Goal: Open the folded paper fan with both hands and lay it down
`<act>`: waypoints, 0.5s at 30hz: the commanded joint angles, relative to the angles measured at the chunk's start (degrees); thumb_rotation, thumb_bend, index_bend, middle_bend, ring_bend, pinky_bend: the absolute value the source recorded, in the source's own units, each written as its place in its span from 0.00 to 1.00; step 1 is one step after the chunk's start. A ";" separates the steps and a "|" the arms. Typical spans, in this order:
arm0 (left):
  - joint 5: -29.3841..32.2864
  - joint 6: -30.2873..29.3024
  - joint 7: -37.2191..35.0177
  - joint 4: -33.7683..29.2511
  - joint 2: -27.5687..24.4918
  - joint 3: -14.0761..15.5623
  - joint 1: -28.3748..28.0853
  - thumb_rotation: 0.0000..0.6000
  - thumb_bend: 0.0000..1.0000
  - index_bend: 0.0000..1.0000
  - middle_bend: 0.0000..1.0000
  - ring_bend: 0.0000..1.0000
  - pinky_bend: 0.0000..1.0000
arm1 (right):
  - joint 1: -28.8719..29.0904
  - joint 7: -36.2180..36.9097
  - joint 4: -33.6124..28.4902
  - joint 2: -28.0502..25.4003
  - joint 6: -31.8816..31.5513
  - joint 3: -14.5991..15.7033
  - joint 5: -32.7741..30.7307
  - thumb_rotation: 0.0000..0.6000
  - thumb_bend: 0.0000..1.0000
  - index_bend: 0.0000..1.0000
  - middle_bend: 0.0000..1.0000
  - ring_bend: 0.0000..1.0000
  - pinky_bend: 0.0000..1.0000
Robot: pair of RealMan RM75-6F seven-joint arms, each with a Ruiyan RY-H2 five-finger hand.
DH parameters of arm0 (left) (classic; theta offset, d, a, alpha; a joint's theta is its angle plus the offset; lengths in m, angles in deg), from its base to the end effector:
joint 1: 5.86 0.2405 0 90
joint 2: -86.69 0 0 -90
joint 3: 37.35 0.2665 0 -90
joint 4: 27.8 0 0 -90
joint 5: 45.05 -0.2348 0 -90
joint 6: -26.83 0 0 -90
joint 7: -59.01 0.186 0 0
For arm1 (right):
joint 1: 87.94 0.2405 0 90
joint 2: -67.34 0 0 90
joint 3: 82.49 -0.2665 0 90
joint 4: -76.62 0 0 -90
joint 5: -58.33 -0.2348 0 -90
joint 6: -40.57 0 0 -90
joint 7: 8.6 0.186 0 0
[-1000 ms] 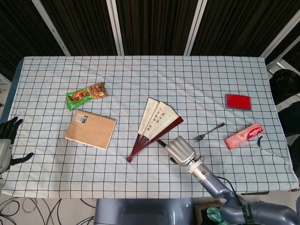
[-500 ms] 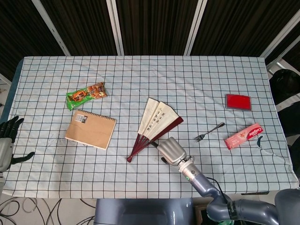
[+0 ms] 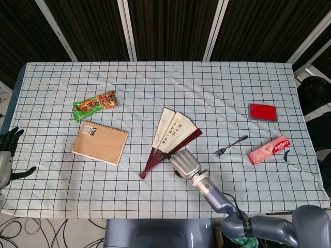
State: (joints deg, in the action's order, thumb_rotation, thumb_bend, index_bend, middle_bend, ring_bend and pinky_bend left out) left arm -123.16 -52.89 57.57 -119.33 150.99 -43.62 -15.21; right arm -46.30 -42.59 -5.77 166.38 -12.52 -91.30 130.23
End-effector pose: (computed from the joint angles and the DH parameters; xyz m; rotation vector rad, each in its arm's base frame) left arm -0.3364 0.2656 0.1461 -1.3175 -0.9565 -0.9032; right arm -0.1006 -0.3455 -0.1236 2.1009 -0.6806 0.8835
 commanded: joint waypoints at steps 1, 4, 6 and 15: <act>-0.02 0.04 -0.02 0.04 0.00 0.02 -0.01 1.00 0.00 0.00 0.00 0.00 0.00 | 0.31 0.07 0.66 0.56 0.07 0.10 -0.30 1.00 0.23 0.24 0.84 0.92 0.87; 0.47 -0.04 -0.64 0.68 0.01 0.12 0.39 1.00 0.00 0.00 0.00 0.00 0.00 | 0.60 0.21 1.46 1.13 0.19 0.22 -0.61 1.00 0.23 0.25 0.84 0.92 0.87; -0.21 -0.28 -1.39 1.46 0.52 0.24 0.37 1.00 0.00 0.00 0.00 0.00 0.00 | 0.73 0.37 1.98 1.46 0.20 0.37 -0.75 1.00 0.24 0.29 0.84 0.92 0.87; -1.04 -0.84 -4.50 5.59 1.86 1.09 1.34 1.00 0.00 0.00 0.00 0.00 0.00 | 0.66 2.19 3.05 2.08 -0.47 1.44 0.09 1.00 0.32 0.51 0.84 0.92 0.87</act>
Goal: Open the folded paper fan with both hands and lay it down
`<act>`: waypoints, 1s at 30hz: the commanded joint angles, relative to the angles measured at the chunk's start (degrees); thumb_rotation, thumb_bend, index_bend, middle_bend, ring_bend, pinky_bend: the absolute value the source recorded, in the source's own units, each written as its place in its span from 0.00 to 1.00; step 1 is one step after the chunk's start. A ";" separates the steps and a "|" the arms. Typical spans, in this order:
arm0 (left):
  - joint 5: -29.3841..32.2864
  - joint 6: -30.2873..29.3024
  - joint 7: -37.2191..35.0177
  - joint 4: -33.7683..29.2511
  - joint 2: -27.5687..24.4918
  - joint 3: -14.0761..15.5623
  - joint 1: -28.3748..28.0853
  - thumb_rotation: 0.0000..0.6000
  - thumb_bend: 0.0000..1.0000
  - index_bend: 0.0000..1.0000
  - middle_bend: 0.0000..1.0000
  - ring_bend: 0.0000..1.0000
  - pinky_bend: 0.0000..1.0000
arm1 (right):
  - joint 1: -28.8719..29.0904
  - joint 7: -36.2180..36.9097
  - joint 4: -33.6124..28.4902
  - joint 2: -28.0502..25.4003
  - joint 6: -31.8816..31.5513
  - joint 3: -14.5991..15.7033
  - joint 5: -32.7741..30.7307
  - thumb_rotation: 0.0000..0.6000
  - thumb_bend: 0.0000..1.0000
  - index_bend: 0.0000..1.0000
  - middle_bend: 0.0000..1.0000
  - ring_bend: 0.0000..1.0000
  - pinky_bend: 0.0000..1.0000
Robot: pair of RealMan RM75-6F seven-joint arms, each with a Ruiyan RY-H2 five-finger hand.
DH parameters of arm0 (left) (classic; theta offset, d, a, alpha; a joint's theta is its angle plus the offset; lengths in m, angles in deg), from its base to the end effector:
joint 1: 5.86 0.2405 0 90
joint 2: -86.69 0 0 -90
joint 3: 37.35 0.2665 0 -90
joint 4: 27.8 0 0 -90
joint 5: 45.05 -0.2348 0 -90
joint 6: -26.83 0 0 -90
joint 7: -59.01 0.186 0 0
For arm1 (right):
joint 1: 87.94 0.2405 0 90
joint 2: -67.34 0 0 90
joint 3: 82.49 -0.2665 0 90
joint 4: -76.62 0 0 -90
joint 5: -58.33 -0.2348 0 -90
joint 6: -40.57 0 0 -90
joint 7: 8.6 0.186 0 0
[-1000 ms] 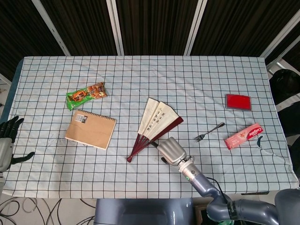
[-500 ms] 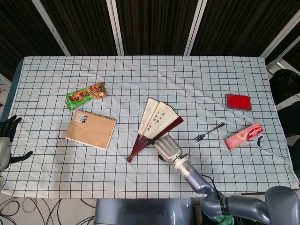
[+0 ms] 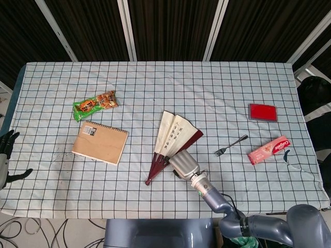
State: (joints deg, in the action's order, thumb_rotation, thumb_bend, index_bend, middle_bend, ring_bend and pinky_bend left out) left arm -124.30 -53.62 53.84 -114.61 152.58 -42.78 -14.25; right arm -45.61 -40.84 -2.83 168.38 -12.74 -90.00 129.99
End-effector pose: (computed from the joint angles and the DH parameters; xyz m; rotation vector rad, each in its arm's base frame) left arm -0.3541 0.2587 0.1456 -1.3070 -0.9615 -0.9048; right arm -0.1052 -0.3443 -0.1359 2.1091 -0.6989 0.8734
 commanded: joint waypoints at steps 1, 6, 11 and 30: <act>-0.04 -0.15 -0.94 1.11 0.38 0.26 0.35 1.00 0.00 0.00 0.00 0.00 0.00 | -0.04 0.64 0.13 0.08 -0.35 0.19 0.49 1.00 0.34 0.54 0.85 0.92 0.87; -0.58 -0.50 -1.73 1.93 0.77 0.25 0.40 1.00 0.00 0.00 0.00 0.00 0.00 | -0.06 1.88 0.06 -0.07 -0.69 0.51 1.32 1.00 0.46 0.67 0.85 0.93 0.87; -0.57 -0.44 -1.35 1.61 0.60 0.18 0.36 1.00 0.00 0.00 0.00 0.00 0.00 | 0.04 3.13 -0.76 -0.86 -1.23 0.78 2.84 1.00 0.60 0.72 0.85 0.93 0.87; -0.20 -0.29 -1.62 -0.30 0.13 0.13 0.72 1.00 0.00 0.00 0.00 0.00 0.00 | 0.71 7.22 -5.75 -6.88 -8.55 -3.32 9.34 1.00 0.81 0.85 0.88 0.94 0.87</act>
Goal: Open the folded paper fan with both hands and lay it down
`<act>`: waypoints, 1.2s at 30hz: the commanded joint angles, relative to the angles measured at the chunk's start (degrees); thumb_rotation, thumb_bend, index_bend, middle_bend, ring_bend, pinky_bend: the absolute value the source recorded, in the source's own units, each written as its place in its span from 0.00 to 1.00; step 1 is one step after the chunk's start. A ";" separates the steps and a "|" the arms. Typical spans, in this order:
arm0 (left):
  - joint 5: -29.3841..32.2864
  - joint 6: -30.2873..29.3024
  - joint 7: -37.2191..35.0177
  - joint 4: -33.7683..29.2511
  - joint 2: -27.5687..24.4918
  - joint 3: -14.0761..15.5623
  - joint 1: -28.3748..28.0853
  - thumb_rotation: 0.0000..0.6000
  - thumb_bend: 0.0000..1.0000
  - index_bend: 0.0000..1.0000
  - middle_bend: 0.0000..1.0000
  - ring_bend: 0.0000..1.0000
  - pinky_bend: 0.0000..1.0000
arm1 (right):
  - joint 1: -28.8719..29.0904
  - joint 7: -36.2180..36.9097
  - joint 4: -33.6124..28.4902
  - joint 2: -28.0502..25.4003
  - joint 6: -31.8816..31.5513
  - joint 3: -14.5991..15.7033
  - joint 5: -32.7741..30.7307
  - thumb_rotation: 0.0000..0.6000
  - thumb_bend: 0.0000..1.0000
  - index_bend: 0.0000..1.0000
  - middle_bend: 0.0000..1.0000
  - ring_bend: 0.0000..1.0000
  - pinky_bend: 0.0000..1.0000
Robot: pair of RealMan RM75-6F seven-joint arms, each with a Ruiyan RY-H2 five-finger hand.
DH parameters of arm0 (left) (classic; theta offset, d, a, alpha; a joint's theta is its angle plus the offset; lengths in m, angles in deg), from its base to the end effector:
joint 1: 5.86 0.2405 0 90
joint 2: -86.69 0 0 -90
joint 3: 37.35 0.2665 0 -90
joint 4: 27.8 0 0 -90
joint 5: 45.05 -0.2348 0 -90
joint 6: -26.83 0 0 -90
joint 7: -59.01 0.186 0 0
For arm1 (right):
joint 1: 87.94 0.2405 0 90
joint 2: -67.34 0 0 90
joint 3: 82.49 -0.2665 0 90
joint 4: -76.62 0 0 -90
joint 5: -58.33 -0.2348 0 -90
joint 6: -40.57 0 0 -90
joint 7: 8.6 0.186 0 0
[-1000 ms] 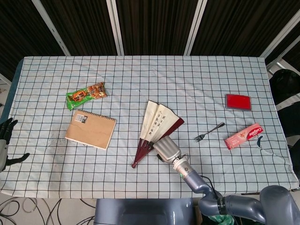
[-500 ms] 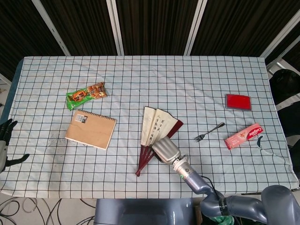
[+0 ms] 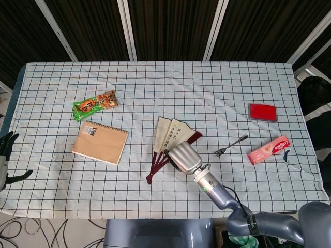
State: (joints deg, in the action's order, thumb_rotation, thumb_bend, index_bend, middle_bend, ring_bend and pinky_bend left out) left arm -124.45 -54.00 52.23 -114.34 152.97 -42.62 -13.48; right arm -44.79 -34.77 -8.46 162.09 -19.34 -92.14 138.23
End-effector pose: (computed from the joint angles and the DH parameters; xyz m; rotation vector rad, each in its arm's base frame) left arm -0.3573 0.2534 0.1441 -1.2883 -0.9870 -0.9203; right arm -0.0729 -0.3570 -0.0785 2.0231 -0.5908 1.1055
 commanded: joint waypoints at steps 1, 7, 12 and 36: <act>-0.12 0.03 0.14 -0.85 -0.42 -0.04 -0.05 1.00 0.00 0.00 0.00 0.00 0.00 | -0.11 1.42 -0.10 -0.68 -2.40 -1.44 1.33 1.00 0.82 0.85 0.88 0.94 0.87; -0.25 0.07 0.82 -4.08 -2.04 -0.23 -0.16 1.00 0.00 0.00 0.00 0.00 0.00 | 0.22 3.55 0.90 -1.12 -6.58 -3.69 4.12 1.00 0.82 0.87 0.88 0.95 0.87; 1.57 2.31 1.32 -10.85 -4.59 -1.62 -1.59 1.00 0.01 0.00 0.00 0.00 0.00 | 1.27 4.40 2.39 -0.95 -8.97 -5.98 5.54 1.00 0.82 0.87 0.88 0.95 0.87; 16.62 15.89 23.53 -13.49 5.14 -13.48 -24.88 1.00 0.16 0.22 0.00 0.00 0.00 | 10.63 -3.95 -2.23 -1.51 -6.47 -18.24 -4.70 1.00 0.83 0.87 0.88 0.95 0.87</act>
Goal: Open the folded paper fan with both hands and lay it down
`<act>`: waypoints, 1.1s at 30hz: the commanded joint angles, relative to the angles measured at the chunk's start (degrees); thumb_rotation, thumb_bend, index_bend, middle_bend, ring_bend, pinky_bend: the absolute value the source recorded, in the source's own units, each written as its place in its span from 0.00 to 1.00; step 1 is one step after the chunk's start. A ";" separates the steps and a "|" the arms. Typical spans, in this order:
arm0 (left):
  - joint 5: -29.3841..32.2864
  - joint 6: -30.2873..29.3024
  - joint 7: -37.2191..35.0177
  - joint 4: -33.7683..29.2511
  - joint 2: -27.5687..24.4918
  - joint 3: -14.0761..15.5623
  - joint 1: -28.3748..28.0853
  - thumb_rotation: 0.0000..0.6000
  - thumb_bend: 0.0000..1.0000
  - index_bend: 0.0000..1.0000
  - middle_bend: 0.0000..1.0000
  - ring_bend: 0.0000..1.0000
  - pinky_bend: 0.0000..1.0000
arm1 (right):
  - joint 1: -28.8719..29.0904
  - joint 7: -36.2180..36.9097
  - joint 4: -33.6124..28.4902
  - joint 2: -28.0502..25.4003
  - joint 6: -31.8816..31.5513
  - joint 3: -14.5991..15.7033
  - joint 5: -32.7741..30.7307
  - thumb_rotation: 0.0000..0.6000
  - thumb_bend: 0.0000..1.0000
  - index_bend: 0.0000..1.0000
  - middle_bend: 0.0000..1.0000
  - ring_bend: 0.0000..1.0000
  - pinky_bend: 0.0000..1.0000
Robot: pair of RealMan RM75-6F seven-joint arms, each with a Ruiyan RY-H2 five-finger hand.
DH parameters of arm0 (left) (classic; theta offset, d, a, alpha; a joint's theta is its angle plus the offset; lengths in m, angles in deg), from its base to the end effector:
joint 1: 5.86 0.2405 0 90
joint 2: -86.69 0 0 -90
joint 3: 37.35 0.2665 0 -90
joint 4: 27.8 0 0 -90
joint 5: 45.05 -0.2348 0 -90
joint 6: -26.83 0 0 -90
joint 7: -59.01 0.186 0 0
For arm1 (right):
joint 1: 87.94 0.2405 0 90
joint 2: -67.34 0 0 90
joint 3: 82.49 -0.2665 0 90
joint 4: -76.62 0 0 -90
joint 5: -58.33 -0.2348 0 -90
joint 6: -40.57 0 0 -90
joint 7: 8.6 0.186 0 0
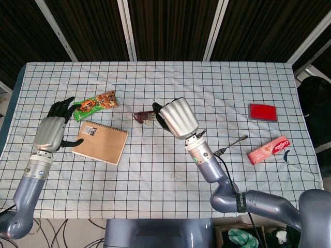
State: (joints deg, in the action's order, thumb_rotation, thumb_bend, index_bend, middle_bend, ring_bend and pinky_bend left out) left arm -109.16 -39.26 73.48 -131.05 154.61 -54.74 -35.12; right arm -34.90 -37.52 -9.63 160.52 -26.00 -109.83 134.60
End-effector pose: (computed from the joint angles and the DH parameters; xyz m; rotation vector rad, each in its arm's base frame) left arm -0.1833 0.3793 0.1014 -1.4954 -0.9660 -1.0701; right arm 0.0399 -0.4252 0.0275 1.6558 -0.4199 1.4421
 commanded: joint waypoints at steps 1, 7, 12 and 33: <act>1.54 1.35 2.61 4.02 4.33 -1.57 -3.95 1.00 0.17 0.24 0.00 0.00 0.00 | 0.92 -1.63 -1.40 0.02 0.17 -0.66 -1.38 1.00 0.83 0.87 0.88 0.95 0.87; 1.67 3.24 3.88 9.70 10.68 -2.73 -9.42 1.00 0.20 0.32 0.01 0.00 0.00 | 2.07 -3.99 -4.11 -0.21 -0.27 -1.49 -3.55 1.00 0.83 0.87 0.88 0.95 0.87; 1.20 4.42 3.54 12.86 14.84 -2.69 -12.36 1.00 0.25 0.39 0.05 0.00 0.00 | 2.72 -4.99 -5.59 -0.30 -0.73 -1.62 -4.63 1.00 0.83 0.87 0.88 0.95 0.87; -0.62 1.98 1.80 19.89 25.41 -2.37 -17.25 1.00 0.49 0.59 0.17 0.00 0.00 | 3.17 -5.64 -9.18 -1.46 -3.32 -0.57 -7.80 1.00 0.83 0.87 0.88 0.95 0.87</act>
State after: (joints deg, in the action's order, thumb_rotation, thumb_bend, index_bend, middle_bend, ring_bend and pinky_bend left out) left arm -109.57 -36.82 75.59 -111.43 179.71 -57.01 -52.43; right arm -31.71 -43.20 -18.78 159.12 -29.28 -110.46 126.79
